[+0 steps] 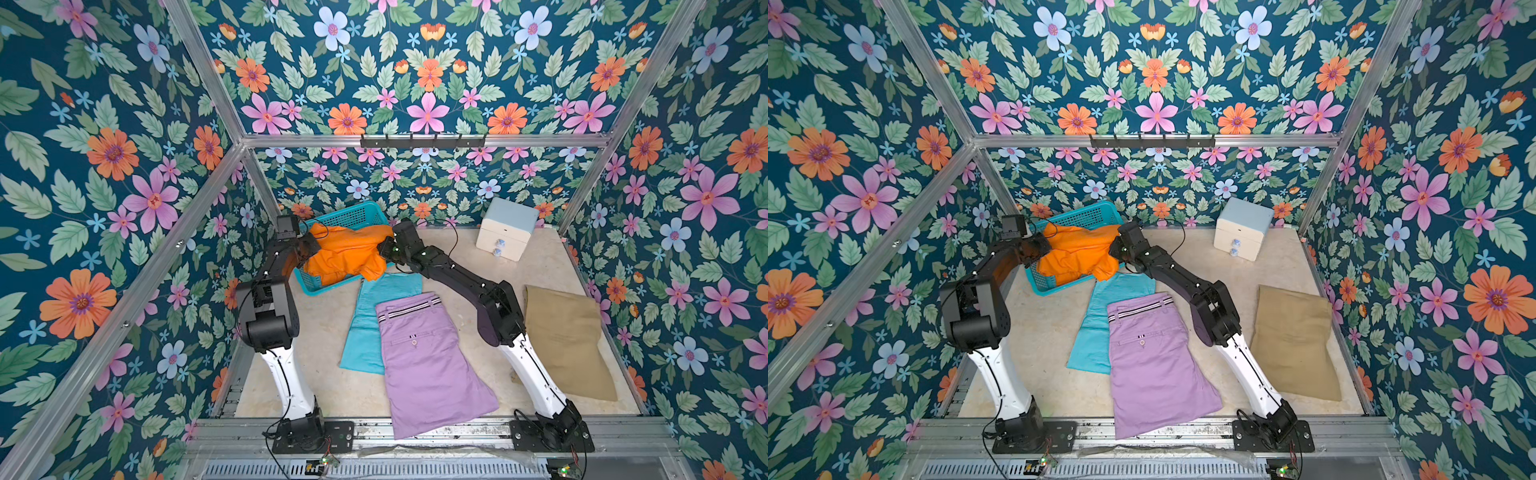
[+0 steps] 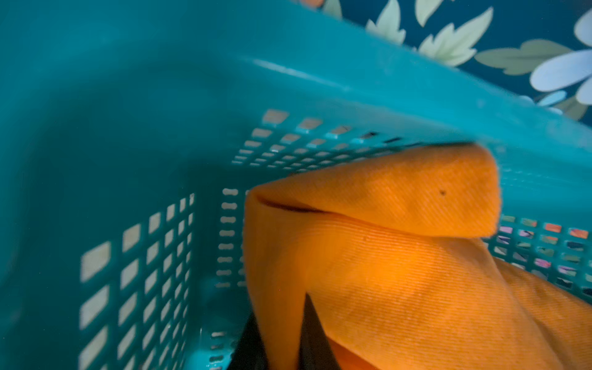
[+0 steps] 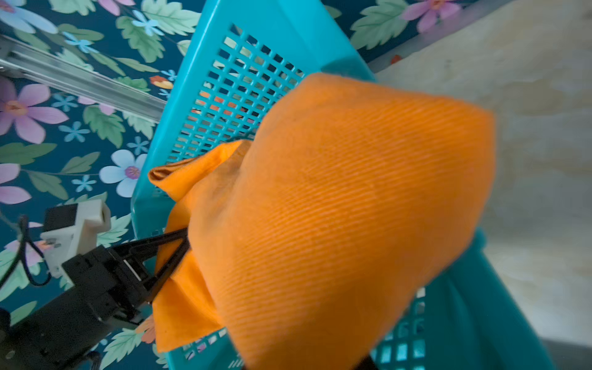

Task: Put the folded long pants in the basket
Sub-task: Move the basket to the center of the board, then place the long pant in the basket.

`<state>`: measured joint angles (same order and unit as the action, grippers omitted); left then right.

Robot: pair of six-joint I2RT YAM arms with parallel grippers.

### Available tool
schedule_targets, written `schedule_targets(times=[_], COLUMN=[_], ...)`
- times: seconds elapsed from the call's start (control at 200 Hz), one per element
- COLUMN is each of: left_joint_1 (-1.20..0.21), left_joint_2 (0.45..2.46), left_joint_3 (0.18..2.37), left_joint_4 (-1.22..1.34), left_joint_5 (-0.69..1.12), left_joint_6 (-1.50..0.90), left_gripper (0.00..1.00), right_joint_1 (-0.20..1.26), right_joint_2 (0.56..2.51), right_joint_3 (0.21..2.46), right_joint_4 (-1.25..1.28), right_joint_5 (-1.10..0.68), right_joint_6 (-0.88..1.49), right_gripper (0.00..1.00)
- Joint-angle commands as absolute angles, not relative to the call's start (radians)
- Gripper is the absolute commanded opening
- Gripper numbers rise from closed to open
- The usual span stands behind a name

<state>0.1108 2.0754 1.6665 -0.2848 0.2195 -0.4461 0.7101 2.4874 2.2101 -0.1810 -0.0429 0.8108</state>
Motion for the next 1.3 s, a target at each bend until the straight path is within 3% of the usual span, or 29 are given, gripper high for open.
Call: schedule_targets(times=[0.0,0.18,0.36,0.55,0.705,0.845,0.98,1.04,1.11,1.15,1.19,1.295], left_joint_1=[0.059,-0.050,-0.086,-0.086,-0.086,-0.084,-0.085,-0.085,-0.084,-0.084,-0.083,-0.081], left_joint_2=[2.103,2.159,2.160,2.020,1.958,2.031,2.116,2.101,2.047,2.004,1.956,1.847], left_joint_3=[1.712,1.854,1.904,1.739,1.650,1.693,1.777,1.767,1.741,1.717,1.692,1.642], left_joint_4=[-0.290,-0.311,-0.304,-0.193,-0.180,-0.224,-0.309,-0.309,-0.299,-0.281,-0.260,-0.224], left_joint_5=[0.279,0.330,0.336,0.259,0.160,0.174,0.238,0.238,0.208,0.189,0.172,0.161], left_joint_6=[-0.449,-0.435,-0.471,-0.496,-0.491,-0.464,-0.456,-0.446,-0.429,-0.420,-0.410,-0.387], left_gripper=[0.00,0.00,0.00,0.00,0.00,0.00,0.19,0.36,0.57,0.75,0.87,0.94], right_joint_1=[0.658,0.545,0.483,0.452,0.436,0.423,0.390,0.381,0.373,0.373,0.375,0.371], right_joint_2=[2.389,2.228,2.200,2.297,2.522,2.715,2.692,2.679,2.667,2.652,2.628,2.557], right_joint_3=[2.018,1.788,1.857,2.069,2.426,2.748,2.616,2.585,2.601,2.602,2.598,2.600], right_joint_4=[-0.288,-0.191,-0.144,-0.222,-0.469,-0.679,-0.561,-0.538,-0.547,-0.536,-0.520,-0.548], right_joint_5=[0.037,-0.043,-0.287,-0.419,-0.464,-0.411,-0.422,-0.419,-0.418,-0.431,-0.440,-0.397], right_joint_6=[0.894,0.905,0.753,0.670,0.652,0.636,0.702,0.692,0.663,0.644,0.622,0.585], right_gripper=[0.00,0.00,0.00,0.00,0.00,0.00,0.00,0.00,0.32,0.47,0.59,0.75])
